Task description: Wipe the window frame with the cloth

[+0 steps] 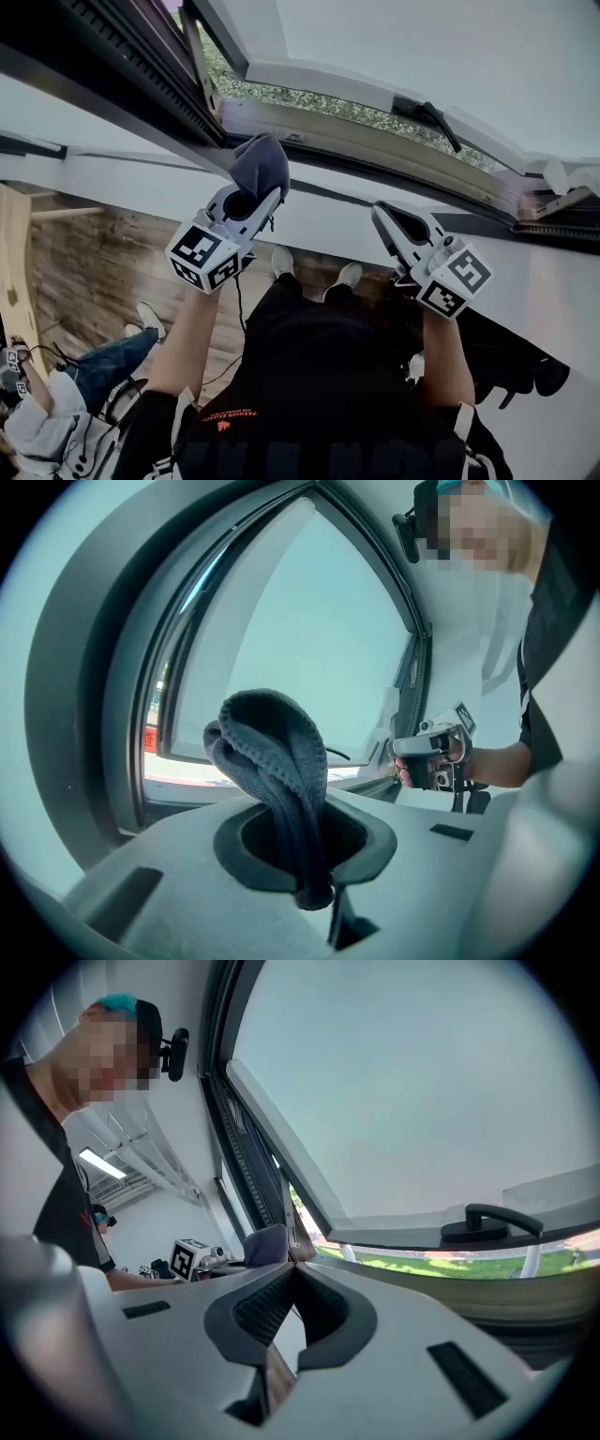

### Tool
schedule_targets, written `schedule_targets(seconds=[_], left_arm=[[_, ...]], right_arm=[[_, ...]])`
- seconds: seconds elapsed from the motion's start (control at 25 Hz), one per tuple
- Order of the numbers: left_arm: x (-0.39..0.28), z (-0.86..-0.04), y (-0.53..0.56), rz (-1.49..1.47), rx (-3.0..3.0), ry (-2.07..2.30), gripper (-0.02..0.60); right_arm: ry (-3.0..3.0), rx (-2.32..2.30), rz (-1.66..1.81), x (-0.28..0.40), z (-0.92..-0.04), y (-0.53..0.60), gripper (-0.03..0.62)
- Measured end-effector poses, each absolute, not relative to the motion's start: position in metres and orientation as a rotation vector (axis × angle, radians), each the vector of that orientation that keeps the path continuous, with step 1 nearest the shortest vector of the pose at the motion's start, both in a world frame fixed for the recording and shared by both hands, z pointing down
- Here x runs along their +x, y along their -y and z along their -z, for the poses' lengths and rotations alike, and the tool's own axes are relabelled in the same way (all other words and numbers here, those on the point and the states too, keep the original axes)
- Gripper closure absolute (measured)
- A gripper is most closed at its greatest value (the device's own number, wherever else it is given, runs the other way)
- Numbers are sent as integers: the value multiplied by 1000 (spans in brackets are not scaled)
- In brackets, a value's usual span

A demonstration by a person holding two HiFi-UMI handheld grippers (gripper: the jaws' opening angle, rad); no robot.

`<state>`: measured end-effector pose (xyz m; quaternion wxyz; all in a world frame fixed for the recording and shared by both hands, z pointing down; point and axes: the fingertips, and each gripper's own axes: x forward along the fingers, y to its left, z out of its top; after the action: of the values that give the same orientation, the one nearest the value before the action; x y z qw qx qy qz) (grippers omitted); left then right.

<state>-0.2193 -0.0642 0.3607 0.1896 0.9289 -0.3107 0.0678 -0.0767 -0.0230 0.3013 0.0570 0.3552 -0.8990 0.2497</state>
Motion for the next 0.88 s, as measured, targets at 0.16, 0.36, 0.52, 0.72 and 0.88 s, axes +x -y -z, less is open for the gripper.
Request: schedule_targets(seconds=[0.16,0.36,0.52,0.72,0.88], left_arm=[[-244,-371,72,-228,2593,926,527],[-270,-390,86,-294,2589,988,526],[-288,-406,96,-347,2578,1024,526],[-300,-428,108,-433,2560,1065,526],[-302,-446,115,-529,2530,1109,526]], right_arm=[[2726,1015,-792,-101,-310,31,588],[2714,958,-825,-124,-322,37,589],[2690,940,-848,-133,-331,39,589],[2654,930,-887,-136,-345,41,588],[2635,921,-916,-135,-354,39,588]])
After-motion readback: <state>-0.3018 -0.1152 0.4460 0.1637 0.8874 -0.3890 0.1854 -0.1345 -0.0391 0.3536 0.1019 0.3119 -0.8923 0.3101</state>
